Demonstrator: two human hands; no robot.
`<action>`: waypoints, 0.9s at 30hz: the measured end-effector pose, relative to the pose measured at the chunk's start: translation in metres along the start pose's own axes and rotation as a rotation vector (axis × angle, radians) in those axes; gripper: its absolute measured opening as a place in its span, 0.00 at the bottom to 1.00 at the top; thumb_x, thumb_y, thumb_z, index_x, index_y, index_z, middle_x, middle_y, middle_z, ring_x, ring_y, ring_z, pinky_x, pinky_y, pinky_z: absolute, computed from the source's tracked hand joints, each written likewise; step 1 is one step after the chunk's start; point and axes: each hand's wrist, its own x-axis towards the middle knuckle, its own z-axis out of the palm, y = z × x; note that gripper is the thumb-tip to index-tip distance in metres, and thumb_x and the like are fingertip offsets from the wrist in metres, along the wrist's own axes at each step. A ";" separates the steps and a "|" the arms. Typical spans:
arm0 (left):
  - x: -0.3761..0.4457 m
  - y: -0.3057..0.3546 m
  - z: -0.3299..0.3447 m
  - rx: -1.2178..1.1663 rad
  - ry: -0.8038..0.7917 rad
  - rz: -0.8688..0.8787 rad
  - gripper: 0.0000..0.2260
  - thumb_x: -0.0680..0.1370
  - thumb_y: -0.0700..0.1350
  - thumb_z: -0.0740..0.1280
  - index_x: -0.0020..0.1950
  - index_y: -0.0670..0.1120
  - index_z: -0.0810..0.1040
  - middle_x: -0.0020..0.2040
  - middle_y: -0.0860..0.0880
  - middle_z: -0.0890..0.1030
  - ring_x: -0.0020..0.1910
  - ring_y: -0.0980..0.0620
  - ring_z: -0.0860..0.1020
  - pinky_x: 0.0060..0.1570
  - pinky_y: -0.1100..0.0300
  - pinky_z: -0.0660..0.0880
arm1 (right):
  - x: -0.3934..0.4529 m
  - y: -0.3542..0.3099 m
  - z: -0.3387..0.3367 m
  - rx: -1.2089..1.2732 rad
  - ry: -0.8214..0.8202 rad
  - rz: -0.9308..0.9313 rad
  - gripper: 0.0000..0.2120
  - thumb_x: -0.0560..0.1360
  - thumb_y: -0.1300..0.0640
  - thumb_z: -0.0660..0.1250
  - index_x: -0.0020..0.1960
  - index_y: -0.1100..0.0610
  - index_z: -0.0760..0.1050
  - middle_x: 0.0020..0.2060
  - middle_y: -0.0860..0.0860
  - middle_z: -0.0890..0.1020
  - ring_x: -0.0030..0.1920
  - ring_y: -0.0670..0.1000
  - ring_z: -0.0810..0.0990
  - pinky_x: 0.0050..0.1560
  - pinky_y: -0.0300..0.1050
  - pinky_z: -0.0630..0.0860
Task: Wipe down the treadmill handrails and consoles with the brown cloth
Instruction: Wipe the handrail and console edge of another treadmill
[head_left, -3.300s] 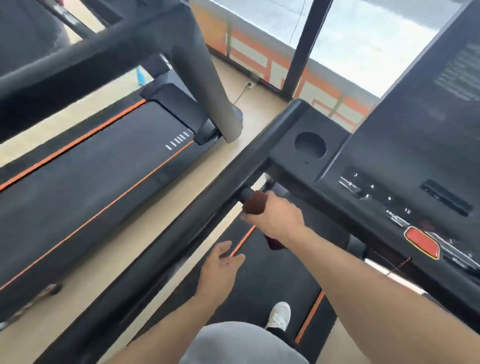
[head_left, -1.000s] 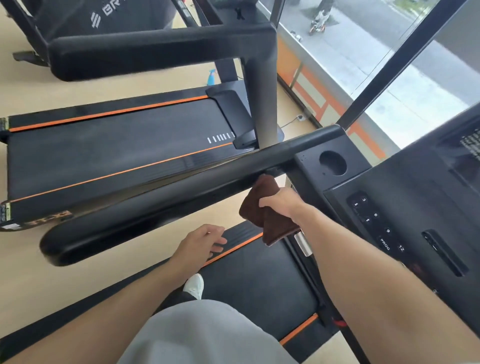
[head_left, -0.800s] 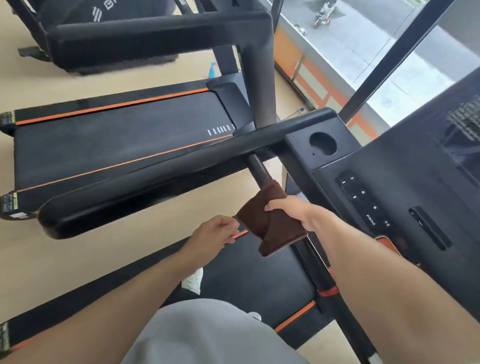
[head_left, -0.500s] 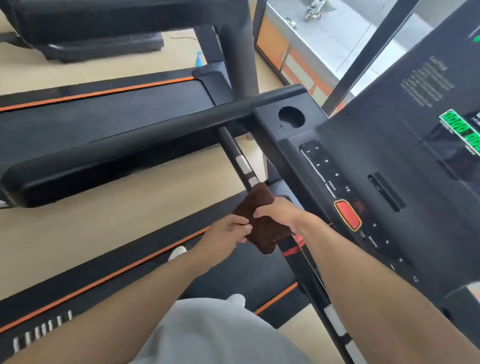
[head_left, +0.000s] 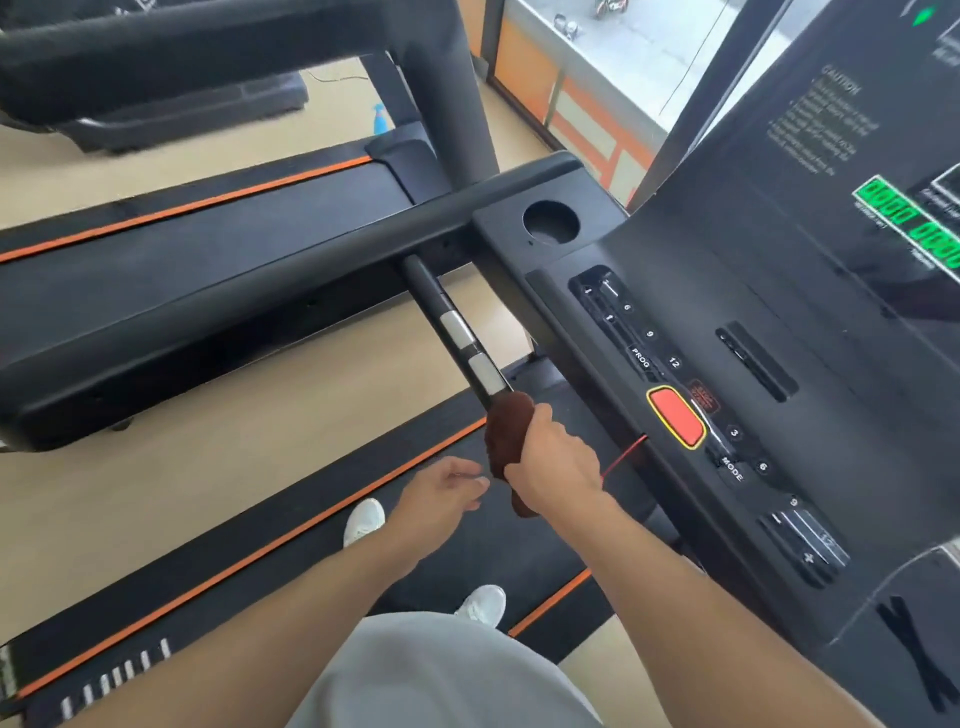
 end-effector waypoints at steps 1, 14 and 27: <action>0.002 0.002 -0.003 0.011 -0.008 0.002 0.11 0.80 0.52 0.68 0.62 0.52 0.78 0.57 0.54 0.83 0.55 0.55 0.83 0.64 0.51 0.76 | 0.000 -0.001 0.000 0.016 0.013 -0.007 0.23 0.76 0.46 0.69 0.63 0.56 0.64 0.56 0.55 0.81 0.54 0.62 0.82 0.50 0.53 0.77; 0.045 0.047 -0.093 -0.122 0.128 0.090 0.04 0.79 0.46 0.70 0.53 0.52 0.81 0.48 0.50 0.87 0.47 0.53 0.85 0.61 0.49 0.78 | 0.089 -0.112 -0.034 0.209 0.250 -0.071 0.24 0.83 0.36 0.52 0.62 0.56 0.69 0.54 0.55 0.82 0.50 0.61 0.83 0.46 0.54 0.76; 0.066 0.068 -0.181 -0.052 0.066 0.124 0.06 0.80 0.42 0.69 0.53 0.51 0.82 0.49 0.48 0.86 0.54 0.48 0.83 0.57 0.56 0.78 | 0.126 -0.159 -0.057 0.525 0.374 0.165 0.25 0.83 0.35 0.52 0.68 0.49 0.73 0.52 0.53 0.85 0.56 0.60 0.81 0.59 0.55 0.76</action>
